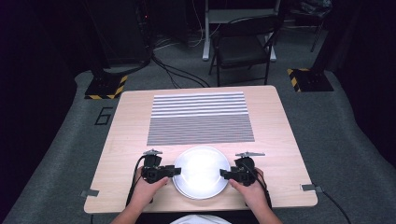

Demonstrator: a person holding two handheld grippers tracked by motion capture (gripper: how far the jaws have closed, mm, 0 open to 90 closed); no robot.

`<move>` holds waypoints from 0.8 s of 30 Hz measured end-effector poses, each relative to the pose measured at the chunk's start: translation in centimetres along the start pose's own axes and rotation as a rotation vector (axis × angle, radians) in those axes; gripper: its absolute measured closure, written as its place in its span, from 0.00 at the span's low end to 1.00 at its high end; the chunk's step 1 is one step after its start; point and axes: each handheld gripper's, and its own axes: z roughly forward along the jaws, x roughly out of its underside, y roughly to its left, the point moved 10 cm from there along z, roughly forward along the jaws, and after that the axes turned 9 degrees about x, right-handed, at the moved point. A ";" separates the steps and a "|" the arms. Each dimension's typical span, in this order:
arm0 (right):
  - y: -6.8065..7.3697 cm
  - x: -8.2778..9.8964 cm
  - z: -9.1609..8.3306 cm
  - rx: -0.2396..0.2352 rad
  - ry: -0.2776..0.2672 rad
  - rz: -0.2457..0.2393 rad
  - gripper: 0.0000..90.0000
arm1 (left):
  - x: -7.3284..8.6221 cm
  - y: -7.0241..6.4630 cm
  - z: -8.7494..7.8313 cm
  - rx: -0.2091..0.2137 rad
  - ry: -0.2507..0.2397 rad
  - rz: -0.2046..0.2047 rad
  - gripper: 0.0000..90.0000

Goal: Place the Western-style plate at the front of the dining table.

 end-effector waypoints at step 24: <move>0.2 1.2 -1.2 -0.018 0.058 0.078 0.50 | 0.0 -0.6 1.9 0.047 0.003 -0.070 0.57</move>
